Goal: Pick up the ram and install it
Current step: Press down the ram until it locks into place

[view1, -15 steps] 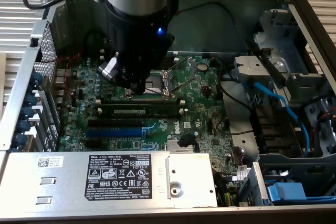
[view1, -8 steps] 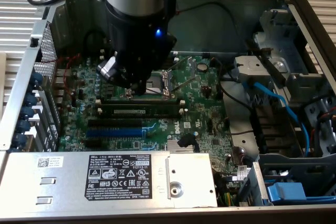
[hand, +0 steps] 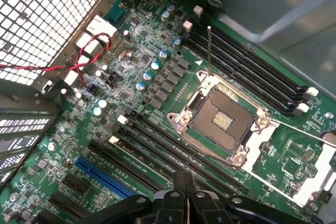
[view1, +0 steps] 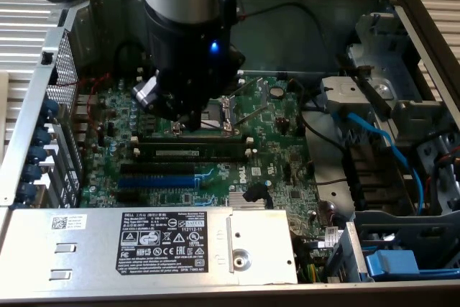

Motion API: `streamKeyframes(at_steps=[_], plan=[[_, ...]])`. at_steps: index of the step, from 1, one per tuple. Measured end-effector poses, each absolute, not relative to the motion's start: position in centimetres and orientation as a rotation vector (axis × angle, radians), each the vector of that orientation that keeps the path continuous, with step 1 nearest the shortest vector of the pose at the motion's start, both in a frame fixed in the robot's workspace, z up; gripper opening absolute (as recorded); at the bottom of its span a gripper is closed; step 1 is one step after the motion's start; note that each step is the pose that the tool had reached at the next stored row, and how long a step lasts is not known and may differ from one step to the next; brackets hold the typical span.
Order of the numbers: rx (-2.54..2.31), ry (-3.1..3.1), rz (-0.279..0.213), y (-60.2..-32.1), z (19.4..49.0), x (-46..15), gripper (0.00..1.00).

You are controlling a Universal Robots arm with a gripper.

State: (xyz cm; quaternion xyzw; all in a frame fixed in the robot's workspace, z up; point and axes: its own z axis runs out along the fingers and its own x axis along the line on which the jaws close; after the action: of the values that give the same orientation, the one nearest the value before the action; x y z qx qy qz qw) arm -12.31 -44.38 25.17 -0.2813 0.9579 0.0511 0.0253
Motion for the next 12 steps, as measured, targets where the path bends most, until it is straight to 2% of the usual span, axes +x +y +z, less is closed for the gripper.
streamKeyframes(at_steps=[12], plan=[[-0.713,2.999,0.154,-44.35,25.01,-12.28,0.1]])
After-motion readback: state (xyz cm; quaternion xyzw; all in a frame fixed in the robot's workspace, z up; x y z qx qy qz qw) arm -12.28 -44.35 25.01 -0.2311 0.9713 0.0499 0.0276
